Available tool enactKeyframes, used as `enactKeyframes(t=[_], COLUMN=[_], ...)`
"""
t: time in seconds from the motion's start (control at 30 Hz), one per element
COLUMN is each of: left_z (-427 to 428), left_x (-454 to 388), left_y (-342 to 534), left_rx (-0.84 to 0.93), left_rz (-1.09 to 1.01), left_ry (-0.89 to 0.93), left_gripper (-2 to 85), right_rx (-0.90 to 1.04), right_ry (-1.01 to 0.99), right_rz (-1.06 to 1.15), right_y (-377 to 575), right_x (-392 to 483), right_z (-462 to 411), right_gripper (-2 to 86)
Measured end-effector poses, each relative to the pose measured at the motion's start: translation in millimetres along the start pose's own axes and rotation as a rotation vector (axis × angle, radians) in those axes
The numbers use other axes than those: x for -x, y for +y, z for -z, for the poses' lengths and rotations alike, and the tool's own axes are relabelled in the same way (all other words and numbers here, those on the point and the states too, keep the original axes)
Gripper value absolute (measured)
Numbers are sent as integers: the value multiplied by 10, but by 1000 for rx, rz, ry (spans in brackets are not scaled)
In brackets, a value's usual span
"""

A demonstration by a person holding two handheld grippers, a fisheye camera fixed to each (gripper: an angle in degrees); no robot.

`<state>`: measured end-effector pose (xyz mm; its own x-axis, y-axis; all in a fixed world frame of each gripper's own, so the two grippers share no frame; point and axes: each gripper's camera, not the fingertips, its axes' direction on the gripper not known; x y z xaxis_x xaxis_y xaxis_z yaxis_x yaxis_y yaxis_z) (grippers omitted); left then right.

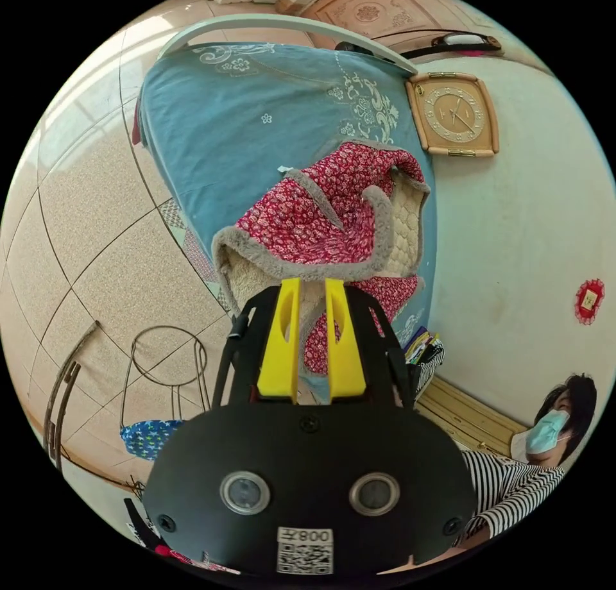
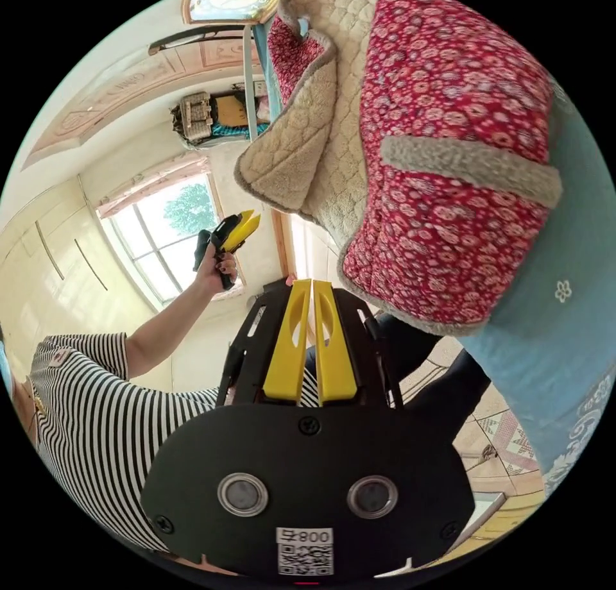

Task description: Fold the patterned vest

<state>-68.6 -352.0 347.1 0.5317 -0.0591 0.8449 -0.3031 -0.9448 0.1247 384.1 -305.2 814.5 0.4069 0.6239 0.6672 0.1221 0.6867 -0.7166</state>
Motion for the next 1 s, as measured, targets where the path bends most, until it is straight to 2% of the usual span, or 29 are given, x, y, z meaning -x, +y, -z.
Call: enactKeyframes(t=[0.13,0.27,0.5,0.67,0.83,1.0], left_z=[-273,-792,-1602,-1807,-1807,-2054], left_x=[-219,-652,-1253,-1609,-2056,-2646], left_y=[135,313,385,473,703,1220], left_rx=[161,419,664,757,821,983], left_rz=[-60,-181,-332,-374,-425,-549], left_ry=[2,14,-111,-188,-88,4], left_gripper=[77,90,86,75,42,32], right_rx=[-198,-347,-213,-168,-158,-236], right_ry=[68,114,134,0,-3,-4], right_rz=[-132,-255,-217,-220,-89,-149], right_y=[382,481,262,261,792,1544], right_x=[-349,-765,-1080,-1132,-693,-492], right_z=[723,1117,927,941,1389,1741], right_gripper=[71,88,91,37,13,8])
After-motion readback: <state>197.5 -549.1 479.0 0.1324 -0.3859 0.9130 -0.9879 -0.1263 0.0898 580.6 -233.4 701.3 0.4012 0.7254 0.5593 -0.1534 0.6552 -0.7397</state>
